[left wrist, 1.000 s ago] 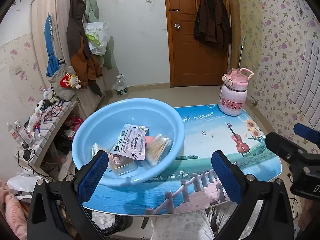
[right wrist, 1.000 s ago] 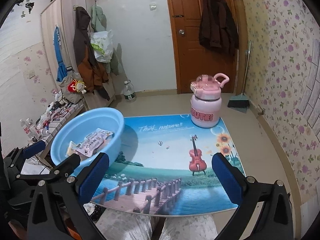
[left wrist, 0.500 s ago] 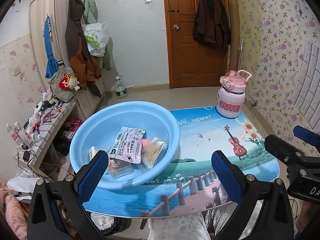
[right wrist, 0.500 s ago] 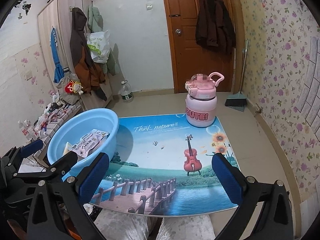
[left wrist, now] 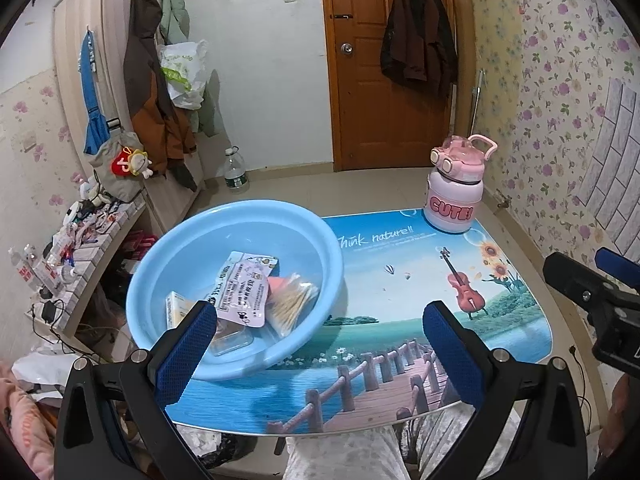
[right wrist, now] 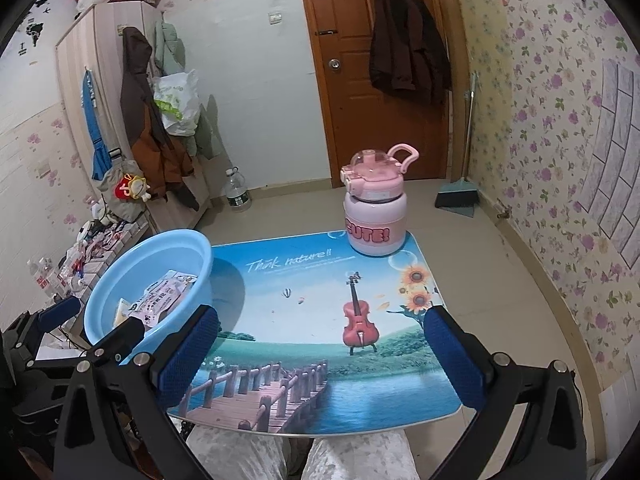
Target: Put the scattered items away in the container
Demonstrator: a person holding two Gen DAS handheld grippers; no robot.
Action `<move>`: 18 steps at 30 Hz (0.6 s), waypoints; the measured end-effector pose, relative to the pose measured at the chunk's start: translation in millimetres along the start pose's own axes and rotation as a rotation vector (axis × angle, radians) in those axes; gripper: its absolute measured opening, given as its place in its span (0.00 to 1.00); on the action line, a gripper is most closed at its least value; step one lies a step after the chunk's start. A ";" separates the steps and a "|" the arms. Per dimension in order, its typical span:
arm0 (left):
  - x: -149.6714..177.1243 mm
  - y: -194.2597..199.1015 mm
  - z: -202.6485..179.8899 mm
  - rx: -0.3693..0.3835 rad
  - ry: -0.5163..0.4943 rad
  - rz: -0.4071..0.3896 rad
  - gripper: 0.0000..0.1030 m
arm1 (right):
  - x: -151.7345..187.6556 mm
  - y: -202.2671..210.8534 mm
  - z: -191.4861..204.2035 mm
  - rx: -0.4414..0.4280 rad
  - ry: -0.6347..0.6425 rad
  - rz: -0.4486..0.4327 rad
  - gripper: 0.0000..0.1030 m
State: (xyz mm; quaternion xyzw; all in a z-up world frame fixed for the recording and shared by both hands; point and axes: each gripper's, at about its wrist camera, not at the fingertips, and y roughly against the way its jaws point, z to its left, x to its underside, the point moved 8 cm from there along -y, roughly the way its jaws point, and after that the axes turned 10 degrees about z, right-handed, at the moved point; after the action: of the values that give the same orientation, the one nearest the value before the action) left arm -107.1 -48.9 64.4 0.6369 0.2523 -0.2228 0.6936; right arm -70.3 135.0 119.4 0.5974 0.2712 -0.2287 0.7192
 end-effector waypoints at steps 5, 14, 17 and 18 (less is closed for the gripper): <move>-0.1 -3.5 -7.4 0.005 -0.004 0.013 1.00 | -0.2 0.9 -6.6 0.014 0.000 0.005 1.00; -3.2 -7.0 -12.2 0.000 -0.010 0.019 1.00 | 2.4 -6.6 -14.7 0.017 -0.020 0.031 1.00; -3.5 -9.0 -10.2 -0.008 -0.009 0.023 1.00 | 3.3 -10.5 -13.4 0.010 -0.020 0.041 1.00; -3.7 -10.2 -9.3 -0.008 -0.006 0.026 1.00 | 3.7 -11.5 -13.1 0.012 -0.019 0.042 1.00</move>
State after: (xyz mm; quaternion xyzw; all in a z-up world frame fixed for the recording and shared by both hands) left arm -117.0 -40.6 58.3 0.6368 0.2428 -0.2144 0.6997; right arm -76.6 145.8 106.7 0.6050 0.2503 -0.2208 0.7229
